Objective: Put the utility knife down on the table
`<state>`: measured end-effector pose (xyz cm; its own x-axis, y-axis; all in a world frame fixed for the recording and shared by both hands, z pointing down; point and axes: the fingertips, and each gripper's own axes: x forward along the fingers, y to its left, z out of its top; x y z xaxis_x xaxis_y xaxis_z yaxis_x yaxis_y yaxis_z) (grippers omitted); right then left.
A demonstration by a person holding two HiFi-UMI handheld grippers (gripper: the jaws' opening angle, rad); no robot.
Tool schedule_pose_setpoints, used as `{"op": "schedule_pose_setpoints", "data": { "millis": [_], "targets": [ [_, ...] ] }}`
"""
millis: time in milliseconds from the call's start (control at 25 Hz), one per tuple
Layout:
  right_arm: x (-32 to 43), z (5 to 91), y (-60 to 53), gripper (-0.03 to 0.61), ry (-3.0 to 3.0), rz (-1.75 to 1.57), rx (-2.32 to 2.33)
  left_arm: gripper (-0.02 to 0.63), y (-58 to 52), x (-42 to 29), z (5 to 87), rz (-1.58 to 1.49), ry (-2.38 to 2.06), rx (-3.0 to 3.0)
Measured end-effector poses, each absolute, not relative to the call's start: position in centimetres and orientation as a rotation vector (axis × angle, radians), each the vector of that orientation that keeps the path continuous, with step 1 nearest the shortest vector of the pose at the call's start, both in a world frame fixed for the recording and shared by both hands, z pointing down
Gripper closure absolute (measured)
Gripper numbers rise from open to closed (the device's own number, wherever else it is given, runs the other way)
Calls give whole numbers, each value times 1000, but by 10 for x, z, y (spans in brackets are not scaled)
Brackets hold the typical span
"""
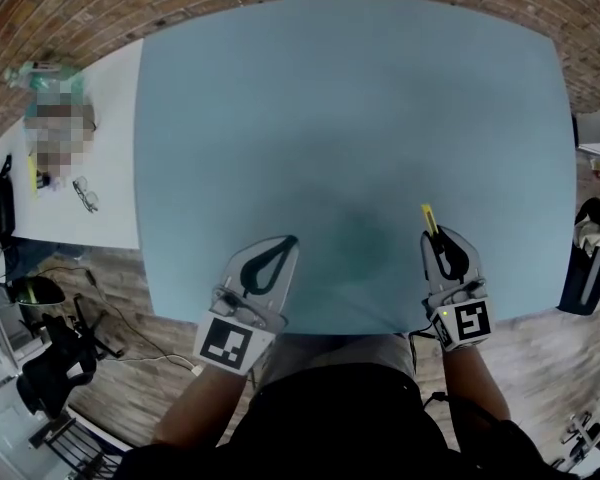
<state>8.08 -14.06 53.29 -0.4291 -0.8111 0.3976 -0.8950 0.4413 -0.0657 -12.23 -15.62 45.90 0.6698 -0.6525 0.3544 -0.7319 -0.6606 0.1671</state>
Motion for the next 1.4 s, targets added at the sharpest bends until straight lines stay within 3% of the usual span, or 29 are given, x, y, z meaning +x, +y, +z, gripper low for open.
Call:
{"op": "schedule_pose_setpoints", "data": {
  "millis": [1400],
  "targets": [
    [76, 582, -143, 505, -2331, 496, 1419, 611, -154, -126, 488, 441, -1080, 2530]
  ]
}}
